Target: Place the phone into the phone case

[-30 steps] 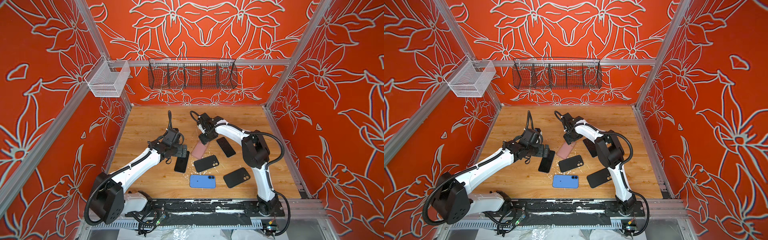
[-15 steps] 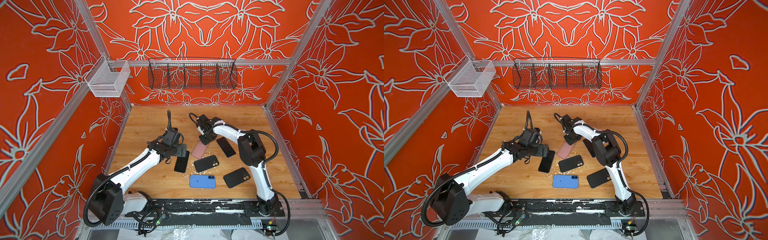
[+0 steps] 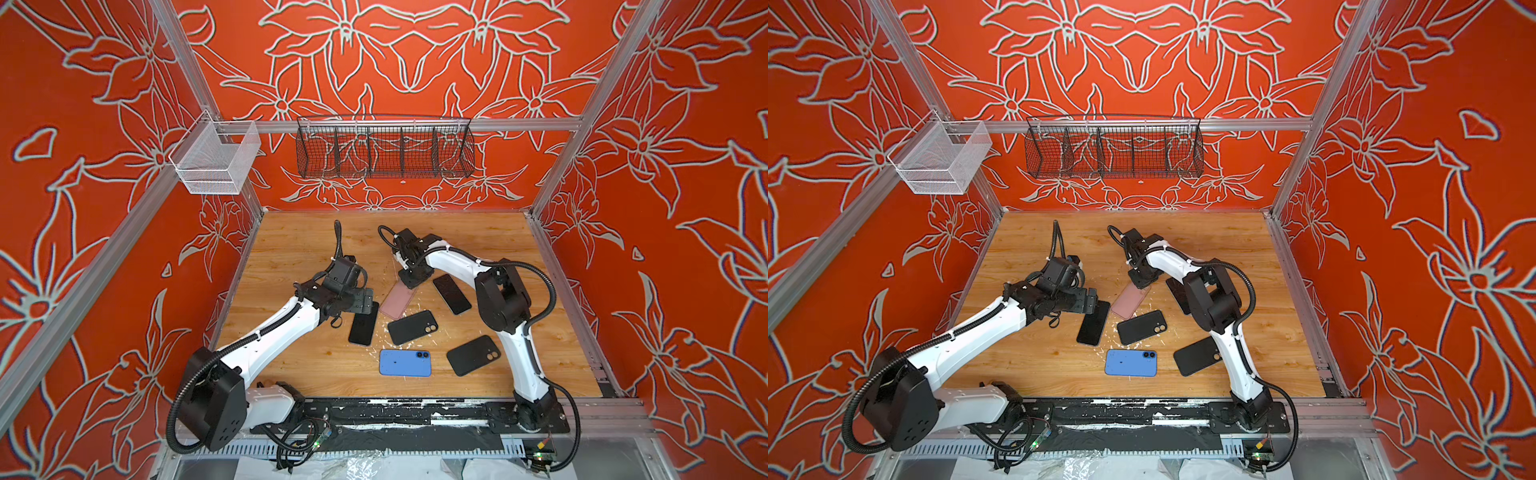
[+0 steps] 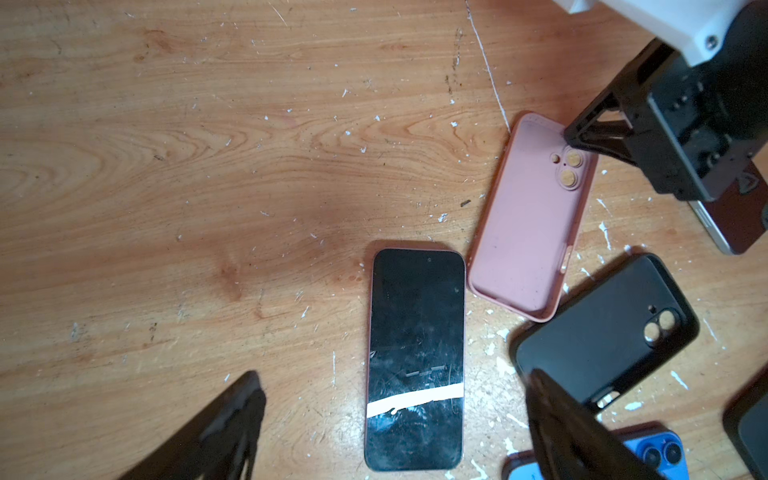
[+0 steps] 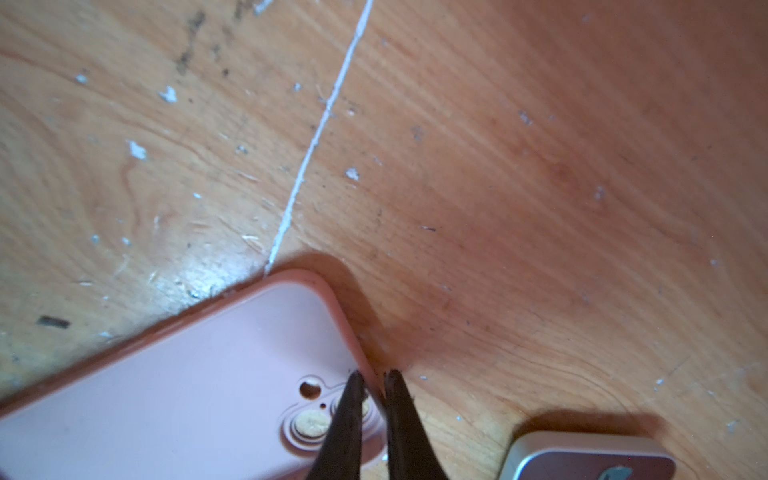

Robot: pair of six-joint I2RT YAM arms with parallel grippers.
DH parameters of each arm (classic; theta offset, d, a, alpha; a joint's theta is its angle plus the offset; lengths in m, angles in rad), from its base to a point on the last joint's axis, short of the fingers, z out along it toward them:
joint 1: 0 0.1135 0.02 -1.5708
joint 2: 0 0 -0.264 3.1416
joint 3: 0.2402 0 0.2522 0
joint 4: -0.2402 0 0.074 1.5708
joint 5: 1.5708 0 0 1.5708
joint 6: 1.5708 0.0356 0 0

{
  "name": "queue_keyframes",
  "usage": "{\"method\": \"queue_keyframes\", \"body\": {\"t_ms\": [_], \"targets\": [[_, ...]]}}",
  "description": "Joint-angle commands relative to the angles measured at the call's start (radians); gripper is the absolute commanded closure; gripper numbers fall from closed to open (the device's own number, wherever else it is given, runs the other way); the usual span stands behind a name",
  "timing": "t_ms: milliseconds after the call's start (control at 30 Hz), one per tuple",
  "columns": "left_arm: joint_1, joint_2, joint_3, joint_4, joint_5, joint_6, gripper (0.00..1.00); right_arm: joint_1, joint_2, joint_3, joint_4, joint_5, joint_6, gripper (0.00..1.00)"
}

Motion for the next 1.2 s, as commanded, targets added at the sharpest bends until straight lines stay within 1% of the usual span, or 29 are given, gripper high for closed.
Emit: {"method": "queue_keyframes", "body": {"t_ms": [0,67,200,400,600,700,800,1000,1167], "targets": [[0.0,-0.014,0.02,-0.009,-0.013,-0.018,0.03,-0.007,0.021,0.025,-0.023,0.025,-0.009,0.89],[0.002,-0.014,0.02,-0.009,-0.013,-0.017,0.03,-0.01,0.021,0.027,-0.027,0.026,-0.008,0.89],[0.003,-0.013,0.026,-0.013,-0.008,-0.018,0.03,-0.021,0.019,0.028,-0.027,0.024,0.011,0.94],[0.011,-0.038,0.019,-0.013,-0.016,-0.021,0.03,-0.046,0.005,0.021,-0.029,0.002,0.093,0.99],[0.013,-0.059,0.015,-0.018,-0.008,-0.031,0.03,-0.051,-0.009,0.027,-0.027,0.017,0.195,1.0],[0.013,-0.081,0.007,-0.013,-0.022,-0.037,0.03,-0.05,-0.018,0.036,-0.032,0.019,0.258,1.0],[0.014,-0.102,0.001,-0.007,-0.048,-0.043,0.03,-0.048,-0.029,0.049,-0.04,0.018,0.328,1.0],[0.031,-0.149,-0.011,-0.019,-0.142,-0.097,0.03,-0.026,-0.039,0.062,-0.035,0.055,0.475,1.0],[0.063,-0.196,-0.035,-0.008,-0.153,-0.125,0.03,0.0,-0.046,0.078,-0.024,0.099,0.578,1.0]]}}
